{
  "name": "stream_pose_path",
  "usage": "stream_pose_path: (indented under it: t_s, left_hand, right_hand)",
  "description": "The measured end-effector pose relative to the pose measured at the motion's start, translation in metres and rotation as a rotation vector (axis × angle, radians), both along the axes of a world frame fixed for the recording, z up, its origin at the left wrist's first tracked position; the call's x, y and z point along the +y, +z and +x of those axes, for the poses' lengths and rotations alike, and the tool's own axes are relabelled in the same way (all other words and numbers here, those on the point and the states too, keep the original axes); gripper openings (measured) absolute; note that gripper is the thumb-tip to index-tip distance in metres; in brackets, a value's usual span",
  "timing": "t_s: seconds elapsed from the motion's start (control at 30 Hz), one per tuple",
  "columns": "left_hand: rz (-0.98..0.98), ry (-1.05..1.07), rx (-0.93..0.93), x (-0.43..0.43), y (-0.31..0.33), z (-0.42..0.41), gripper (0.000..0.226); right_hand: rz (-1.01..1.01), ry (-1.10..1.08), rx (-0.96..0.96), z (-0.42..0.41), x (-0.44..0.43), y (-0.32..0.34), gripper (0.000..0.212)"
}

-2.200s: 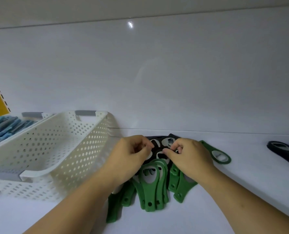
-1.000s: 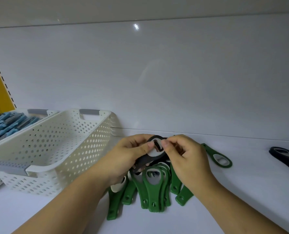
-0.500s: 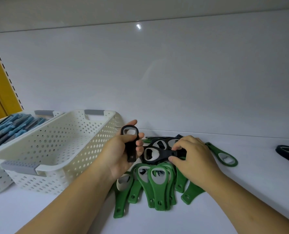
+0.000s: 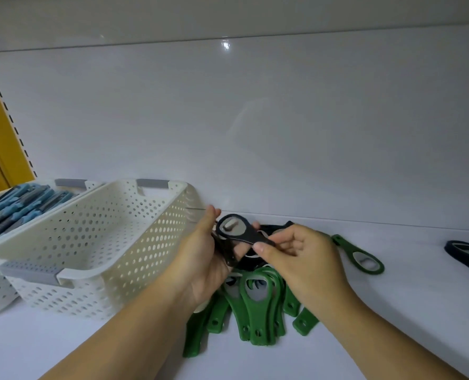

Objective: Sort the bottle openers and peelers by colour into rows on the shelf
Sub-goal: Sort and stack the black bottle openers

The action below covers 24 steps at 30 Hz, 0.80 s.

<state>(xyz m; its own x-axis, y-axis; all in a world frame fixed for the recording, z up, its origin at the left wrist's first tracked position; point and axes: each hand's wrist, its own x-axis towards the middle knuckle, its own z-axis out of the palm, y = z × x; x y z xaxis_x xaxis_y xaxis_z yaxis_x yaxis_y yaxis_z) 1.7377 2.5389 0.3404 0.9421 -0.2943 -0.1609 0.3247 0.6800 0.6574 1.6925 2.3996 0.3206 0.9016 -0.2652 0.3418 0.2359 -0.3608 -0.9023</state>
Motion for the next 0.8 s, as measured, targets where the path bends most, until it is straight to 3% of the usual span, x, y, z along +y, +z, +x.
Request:
stream_pose_path:
  t_s: [0.1, 0.2, 0.33, 0.43, 0.5, 0.6, 0.8]
  left_hand:
    - [-0.005, -0.077, -0.058, 0.0, 0.0, -0.004, 0.026]
    - [0.087, -0.036, -0.1, 0.001, -0.003, -0.003, 0.04]
    - [0.18, 0.105, -0.066, 0.005, -0.003, 0.001, 0.035]
    - [0.14, 0.09, 0.003, 0.008, 0.0, 0.003, 0.026]
    - [0.121, 0.057, 0.031, 0.01, 0.0, 0.005, 0.02]
    - [0.128, 0.048, 0.039, 0.012, -0.002, 0.007, 0.021]
    - [0.221, 0.017, 0.035, 0.012, -0.003, 0.009, 0.033]
  right_hand:
    - [-0.14, 0.055, -0.018, -0.002, 0.003, -0.004, 0.023]
    - [-0.309, 0.109, -0.049, 0.001, -0.003, -0.007, 0.019]
    - [-0.519, -0.02, -0.084, 0.014, -0.024, -0.011, 0.008]
    - [-0.741, 0.056, -0.014, 0.018, -0.033, -0.012, 0.039]
    - [-0.894, 0.121, 0.08, 0.02, -0.031, -0.013, 0.048]
    - [-0.903, 0.088, 0.112, 0.022, -0.027, -0.016, 0.041]
    - [-0.8, 0.006, 0.059, 0.024, -0.028, -0.018, 0.004]
